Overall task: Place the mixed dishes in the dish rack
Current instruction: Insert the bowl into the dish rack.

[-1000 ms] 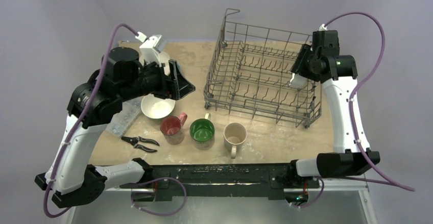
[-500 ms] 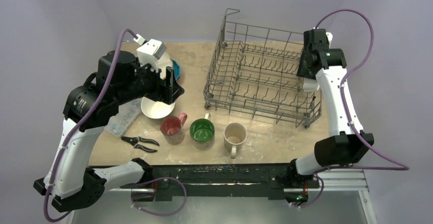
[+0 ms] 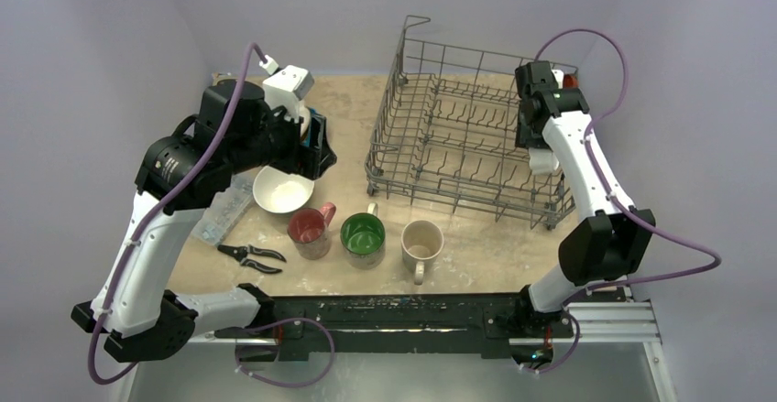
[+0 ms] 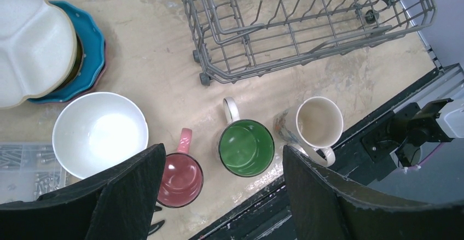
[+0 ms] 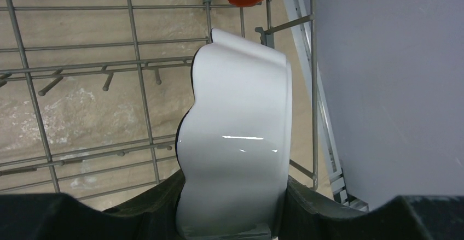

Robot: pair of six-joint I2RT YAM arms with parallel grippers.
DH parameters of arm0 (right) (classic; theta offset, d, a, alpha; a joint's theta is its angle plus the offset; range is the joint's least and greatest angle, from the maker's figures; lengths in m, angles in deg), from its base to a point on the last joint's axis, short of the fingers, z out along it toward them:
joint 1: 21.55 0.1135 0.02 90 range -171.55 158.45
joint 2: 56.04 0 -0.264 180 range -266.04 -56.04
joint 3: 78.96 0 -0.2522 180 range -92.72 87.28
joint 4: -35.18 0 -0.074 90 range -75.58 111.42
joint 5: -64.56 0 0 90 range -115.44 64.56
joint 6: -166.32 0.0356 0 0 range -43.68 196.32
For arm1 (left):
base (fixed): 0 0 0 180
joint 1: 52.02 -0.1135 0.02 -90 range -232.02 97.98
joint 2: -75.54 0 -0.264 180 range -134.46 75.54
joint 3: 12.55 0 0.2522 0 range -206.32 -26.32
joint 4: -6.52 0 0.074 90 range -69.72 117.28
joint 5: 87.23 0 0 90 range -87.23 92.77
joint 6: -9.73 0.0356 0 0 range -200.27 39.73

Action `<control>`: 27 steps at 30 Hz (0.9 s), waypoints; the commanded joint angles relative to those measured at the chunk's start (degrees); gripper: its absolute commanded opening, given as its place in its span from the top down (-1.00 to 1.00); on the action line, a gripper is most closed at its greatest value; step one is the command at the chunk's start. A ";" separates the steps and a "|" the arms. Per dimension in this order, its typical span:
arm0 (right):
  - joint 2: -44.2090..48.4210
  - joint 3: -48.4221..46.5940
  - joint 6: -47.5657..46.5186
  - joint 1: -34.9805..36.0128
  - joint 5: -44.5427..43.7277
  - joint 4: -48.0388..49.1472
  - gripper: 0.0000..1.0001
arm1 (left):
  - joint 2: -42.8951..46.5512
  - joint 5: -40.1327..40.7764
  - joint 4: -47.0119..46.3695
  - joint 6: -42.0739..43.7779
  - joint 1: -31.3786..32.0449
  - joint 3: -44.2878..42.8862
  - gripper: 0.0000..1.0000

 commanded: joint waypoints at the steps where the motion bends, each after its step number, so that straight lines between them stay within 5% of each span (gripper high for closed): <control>1: 1.78 0.92 -1.15 0.12 -3.01 4.68 1.00 | -0.02 0.45 -1.01 1.13 -0.29 -1.38 -0.55; 20: 2.68 10.42 -4.35 -1.45 5.31 14.63 1.00 | 2.50 1.80 -0.83 1.97 0.05 1.31 -0.56; 27: 2.27 11.78 -3.82 -1.58 4.33 14.61 0.58 | 2.90 4.14 -0.57 3.22 1.57 1.32 -0.57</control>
